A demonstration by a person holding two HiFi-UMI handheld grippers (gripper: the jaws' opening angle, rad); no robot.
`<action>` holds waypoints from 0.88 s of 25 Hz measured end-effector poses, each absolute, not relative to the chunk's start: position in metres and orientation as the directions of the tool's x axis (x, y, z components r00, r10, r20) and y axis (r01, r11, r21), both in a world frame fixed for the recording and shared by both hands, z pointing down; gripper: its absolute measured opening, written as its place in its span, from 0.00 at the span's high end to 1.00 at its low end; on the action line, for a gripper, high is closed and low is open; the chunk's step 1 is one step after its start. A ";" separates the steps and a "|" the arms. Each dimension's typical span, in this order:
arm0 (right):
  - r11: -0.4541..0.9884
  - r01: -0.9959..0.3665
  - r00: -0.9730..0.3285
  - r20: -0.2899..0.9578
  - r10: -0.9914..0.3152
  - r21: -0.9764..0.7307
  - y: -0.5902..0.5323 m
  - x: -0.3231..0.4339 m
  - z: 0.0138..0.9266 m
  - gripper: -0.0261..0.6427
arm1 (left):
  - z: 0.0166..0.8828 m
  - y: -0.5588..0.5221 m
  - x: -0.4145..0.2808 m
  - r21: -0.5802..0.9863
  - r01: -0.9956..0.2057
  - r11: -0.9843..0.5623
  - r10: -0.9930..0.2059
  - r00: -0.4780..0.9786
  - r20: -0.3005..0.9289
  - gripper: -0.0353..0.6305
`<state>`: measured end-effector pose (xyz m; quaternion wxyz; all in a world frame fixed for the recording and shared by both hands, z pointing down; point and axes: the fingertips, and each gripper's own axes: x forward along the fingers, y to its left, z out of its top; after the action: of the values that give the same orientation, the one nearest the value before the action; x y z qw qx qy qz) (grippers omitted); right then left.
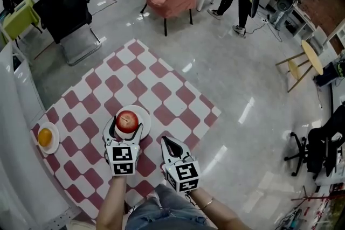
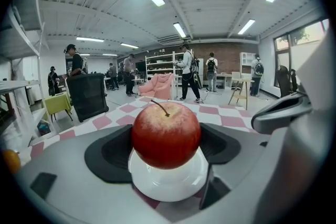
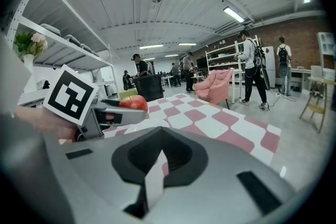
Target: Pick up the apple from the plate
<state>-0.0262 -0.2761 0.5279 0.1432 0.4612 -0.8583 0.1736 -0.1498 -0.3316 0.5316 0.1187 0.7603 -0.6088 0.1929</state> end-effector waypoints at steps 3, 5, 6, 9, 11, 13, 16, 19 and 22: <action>0.512 -0.844 -0.531 0.395 -0.750 -0.162 -0.270 -0.026 0.521 0.95 | 0.522 -0.326 -0.148 -0.057 -0.969 -0.240 -0.884 0.194 0.425 0.37; 0.510 -0.845 -0.529 0.385 -0.757 -0.158 -0.266 -0.026 0.516 0.95 | 0.514 -0.322 -0.147 -0.060 -0.968 -0.244 -0.888 0.198 0.415 0.37; 0.509 -0.847 -0.527 0.380 -0.760 -0.155 -0.264 -0.025 0.513 0.95 | 0.511 -0.320 -0.147 -0.061 -0.967 -0.245 -0.890 0.200 0.410 0.37; 0.505 -0.851 -0.520 0.368 -0.771 -0.145 -0.258 -0.023 0.507 0.95 | 0.501 -0.313 -0.146 -0.065 -0.966 -0.250 -0.894 0.205 0.398 0.37; 0.504 -0.852 -0.520 0.358 -0.776 -0.143 -0.254 -0.023 0.502 0.95 | 0.495 -0.307 -0.146 -0.066 -0.965 -0.253 -0.897 0.208 0.389 0.37; 0.503 -0.853 -0.518 0.350 -0.781 -0.140 -0.250 -0.024 0.498 0.95 | 0.489 -0.301 -0.147 -0.061 -0.966 -0.252 -0.901 0.211 0.379 0.37; 0.501 -0.855 -0.515 0.341 -0.787 -0.134 -0.242 -0.024 0.494 0.95 | 0.483 -0.290 -0.148 -0.054 -0.966 -0.252 -0.905 0.216 0.367 0.37; 0.507 -0.852 -0.519 0.332 -0.788 -0.130 -0.234 -0.027 0.489 0.95 | 0.476 -0.279 -0.150 -0.053 -0.966 -0.253 -0.908 0.218 0.359 0.37; 0.509 -0.851 -0.520 0.327 -0.789 -0.125 -0.225 -0.030 0.486 0.95 | 0.474 -0.266 -0.152 -0.048 -0.965 -0.256 -0.907 0.223 0.356 0.37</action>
<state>-0.0300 -0.2246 0.4864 0.1145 0.4763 -0.8611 0.1358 -0.1521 -0.2655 0.4741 0.0917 0.7766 -0.6030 0.1581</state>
